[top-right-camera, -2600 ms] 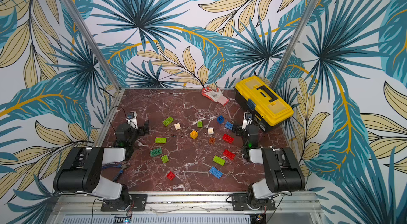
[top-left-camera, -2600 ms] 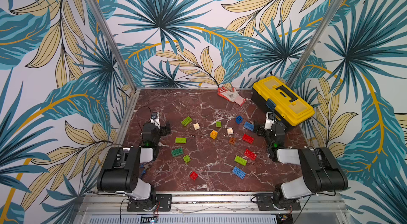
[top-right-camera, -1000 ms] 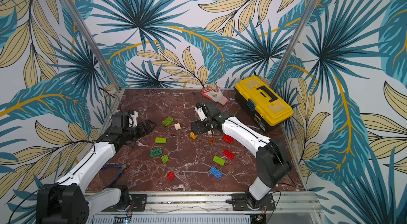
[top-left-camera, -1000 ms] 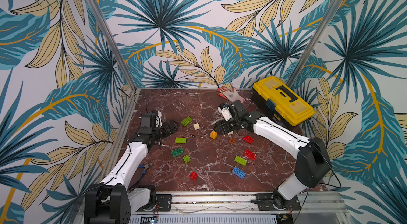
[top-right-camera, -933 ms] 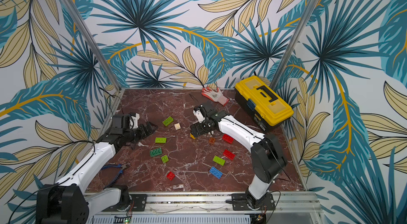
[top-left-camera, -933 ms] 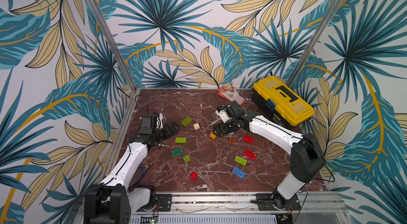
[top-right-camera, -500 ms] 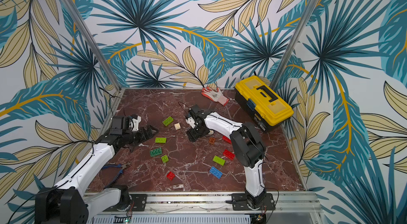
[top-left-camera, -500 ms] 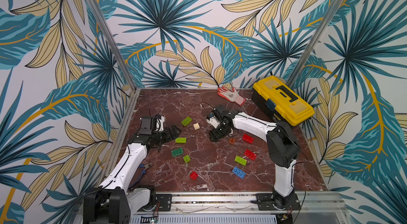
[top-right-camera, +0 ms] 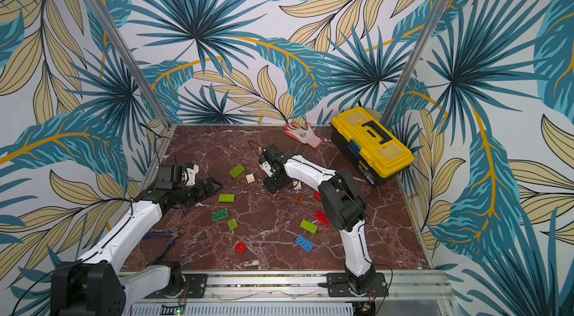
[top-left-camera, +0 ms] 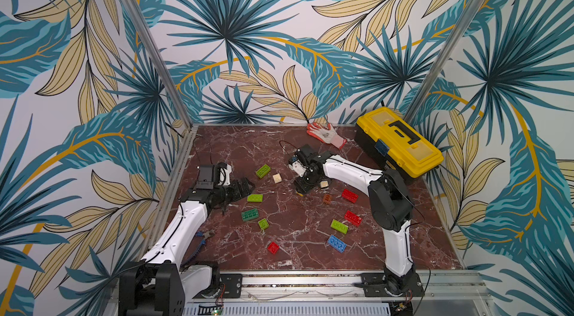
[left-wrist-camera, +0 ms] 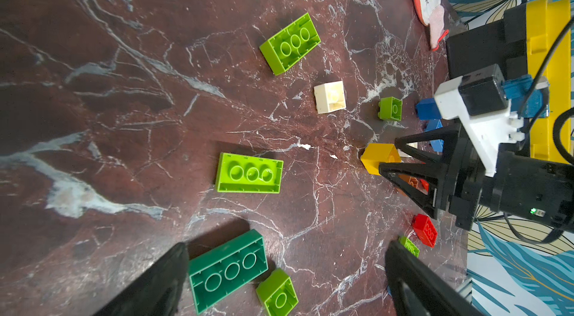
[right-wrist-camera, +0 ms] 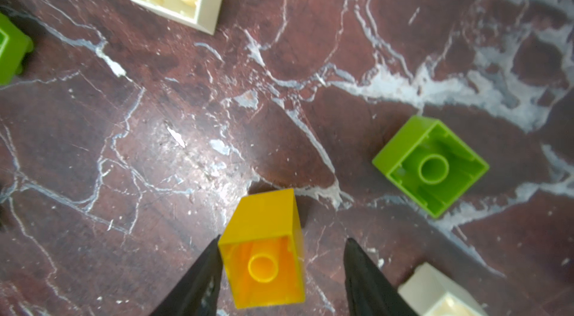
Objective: Assemble a carrot with lego
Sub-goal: Pick up the lego brick from the center of the board, then place the lego brick at the center of the board.
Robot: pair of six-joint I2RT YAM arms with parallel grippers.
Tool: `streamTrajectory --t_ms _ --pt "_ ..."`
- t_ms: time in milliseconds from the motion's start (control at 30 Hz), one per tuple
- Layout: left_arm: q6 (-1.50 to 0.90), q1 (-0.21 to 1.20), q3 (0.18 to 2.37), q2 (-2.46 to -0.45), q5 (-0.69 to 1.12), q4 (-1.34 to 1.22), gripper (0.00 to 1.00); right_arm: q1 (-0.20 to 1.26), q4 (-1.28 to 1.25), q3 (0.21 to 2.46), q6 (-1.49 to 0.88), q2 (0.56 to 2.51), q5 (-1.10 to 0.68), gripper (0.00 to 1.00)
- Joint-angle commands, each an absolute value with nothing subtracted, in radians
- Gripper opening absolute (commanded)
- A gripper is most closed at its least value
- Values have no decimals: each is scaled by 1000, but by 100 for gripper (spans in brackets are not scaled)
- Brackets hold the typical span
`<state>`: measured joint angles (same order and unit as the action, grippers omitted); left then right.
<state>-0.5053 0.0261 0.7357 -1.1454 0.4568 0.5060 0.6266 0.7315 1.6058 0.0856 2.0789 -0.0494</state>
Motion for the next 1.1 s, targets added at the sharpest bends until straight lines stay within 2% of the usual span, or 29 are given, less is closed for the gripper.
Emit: streamTrajectory --t_ms 0,67,167,267,433,633,1067 --pt "-492 14 760 -1147 461 513 99 628 760 1632 101 2122 -59 46" --pt "-492 11 759 -1147 461 512 99 628 762 1634 103 2128 -73 36" --pt "-492 5 759 -1147 465 512 99 627 769 1628 101 2128 -87 35" --pt "-491 2 759 -1148 463 512 99 629 771 1617 99 2117 -89 29" --pt "-493 -7 755 -1147 457 512 99 644 787 1579 109 2034 -124 29" --pt "-502 -33 747 -1152 459 512 99 731 845 1532 117 1960 -63 29" --pt "-518 -100 727 -1150 496 508 99 852 810 1524 139 2025 -40 29"
